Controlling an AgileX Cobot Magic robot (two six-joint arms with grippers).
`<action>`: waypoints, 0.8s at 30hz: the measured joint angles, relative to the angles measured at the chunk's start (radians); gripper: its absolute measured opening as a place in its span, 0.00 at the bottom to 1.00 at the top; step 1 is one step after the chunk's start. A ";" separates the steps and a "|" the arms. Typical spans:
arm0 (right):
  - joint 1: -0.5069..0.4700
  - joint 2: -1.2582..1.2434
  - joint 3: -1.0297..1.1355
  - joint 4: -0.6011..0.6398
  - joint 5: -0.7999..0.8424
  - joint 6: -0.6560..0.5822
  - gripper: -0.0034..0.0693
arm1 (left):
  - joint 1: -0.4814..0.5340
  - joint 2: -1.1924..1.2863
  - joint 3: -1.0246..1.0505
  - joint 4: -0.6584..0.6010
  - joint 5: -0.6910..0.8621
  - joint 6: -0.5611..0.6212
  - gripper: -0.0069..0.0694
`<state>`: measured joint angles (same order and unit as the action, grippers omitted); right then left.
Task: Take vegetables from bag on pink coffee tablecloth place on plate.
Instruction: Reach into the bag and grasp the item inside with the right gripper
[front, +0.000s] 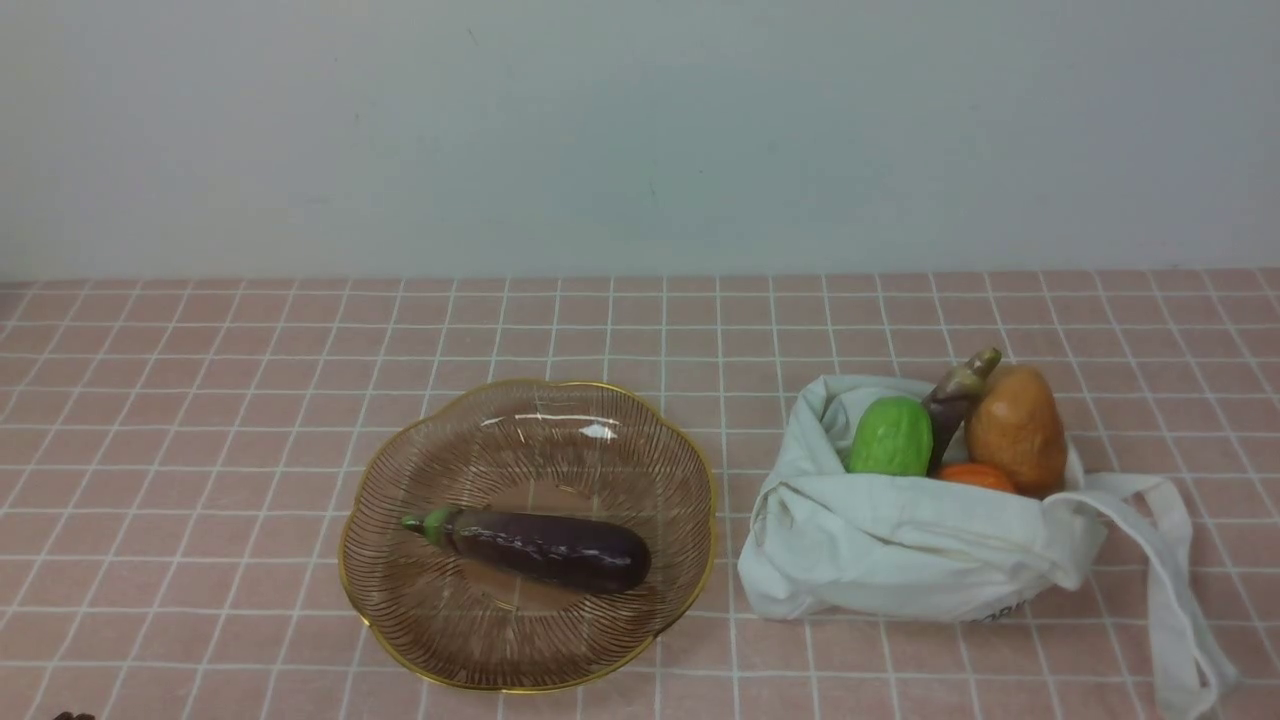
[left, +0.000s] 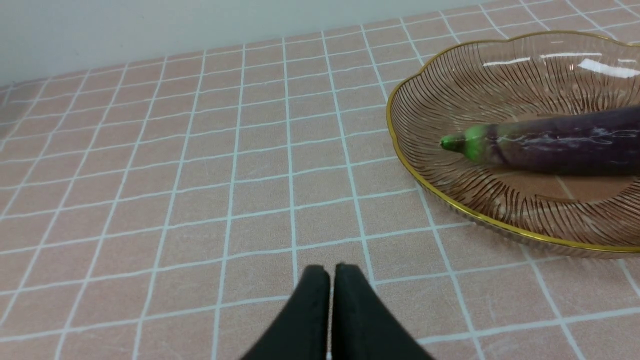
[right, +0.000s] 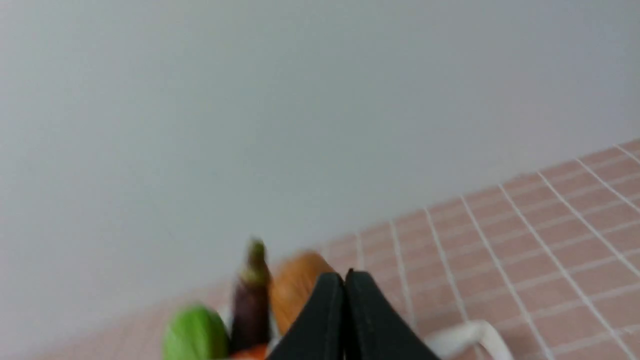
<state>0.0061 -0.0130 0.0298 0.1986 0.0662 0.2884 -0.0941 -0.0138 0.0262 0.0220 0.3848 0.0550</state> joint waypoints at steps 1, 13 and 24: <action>0.000 0.000 0.000 0.047 -0.055 0.031 0.03 | 0.000 0.000 0.000 0.000 0.000 0.000 0.08; 0.001 0.000 -0.016 0.224 -0.282 0.074 0.03 | 0.000 0.000 0.000 0.000 0.000 0.000 0.08; 0.079 0.479 -0.594 -0.114 0.436 0.014 0.03 | 0.000 0.000 0.000 0.000 0.000 0.000 0.08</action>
<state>0.0849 0.4658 -0.5644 0.0848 0.5021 0.3028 -0.0941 -0.0138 0.0262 0.0220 0.3848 0.0550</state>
